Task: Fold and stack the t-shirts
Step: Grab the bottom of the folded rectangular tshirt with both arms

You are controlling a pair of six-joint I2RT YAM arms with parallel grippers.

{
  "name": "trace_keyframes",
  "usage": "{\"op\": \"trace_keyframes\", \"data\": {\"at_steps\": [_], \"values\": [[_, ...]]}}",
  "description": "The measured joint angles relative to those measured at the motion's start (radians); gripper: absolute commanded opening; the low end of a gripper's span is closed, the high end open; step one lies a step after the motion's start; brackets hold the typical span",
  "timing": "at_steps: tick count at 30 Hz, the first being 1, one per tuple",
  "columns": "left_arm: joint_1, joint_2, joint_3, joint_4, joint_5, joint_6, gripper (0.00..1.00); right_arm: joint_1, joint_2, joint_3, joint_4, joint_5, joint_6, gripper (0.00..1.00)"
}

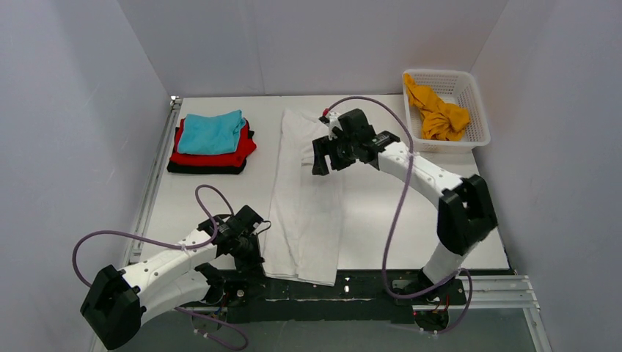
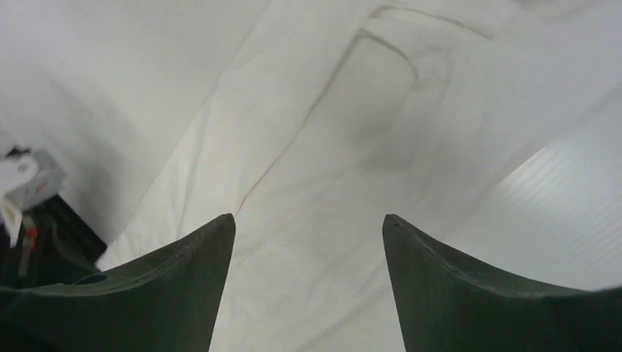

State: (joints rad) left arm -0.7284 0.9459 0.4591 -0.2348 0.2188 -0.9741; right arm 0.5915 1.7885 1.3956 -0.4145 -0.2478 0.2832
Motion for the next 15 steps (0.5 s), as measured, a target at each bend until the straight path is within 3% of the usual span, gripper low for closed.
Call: {"op": "trace_keyframes", "data": {"at_steps": [3, 4, 5, 11, 15], "values": [[0.000, -0.019, 0.000, 0.009, -0.005, -0.021, 0.00, 0.101, -0.195, -0.089, 0.024, 0.006, -0.178, 0.78], [0.000, -0.039, 0.000, 0.028, -0.011, -0.042, 0.00, 0.281, -0.387, -0.247, 0.039, -0.053, -0.350, 0.77], [0.000, -0.040, 0.000, 0.028, -0.011, -0.043, 0.00, 0.291, -0.393, -0.254, 0.037, -0.058, -0.357, 0.77], [0.003, -0.077, 0.000, 0.026, -0.017, -0.059, 0.00, 0.634, -0.463, -0.545, 0.054, -0.121, -0.449, 0.70], [0.004, -0.072, 0.000, 0.027, -0.011, -0.066, 0.00, 0.758, -0.415, -0.581, -0.004, -0.129, -0.448, 0.62]]}}
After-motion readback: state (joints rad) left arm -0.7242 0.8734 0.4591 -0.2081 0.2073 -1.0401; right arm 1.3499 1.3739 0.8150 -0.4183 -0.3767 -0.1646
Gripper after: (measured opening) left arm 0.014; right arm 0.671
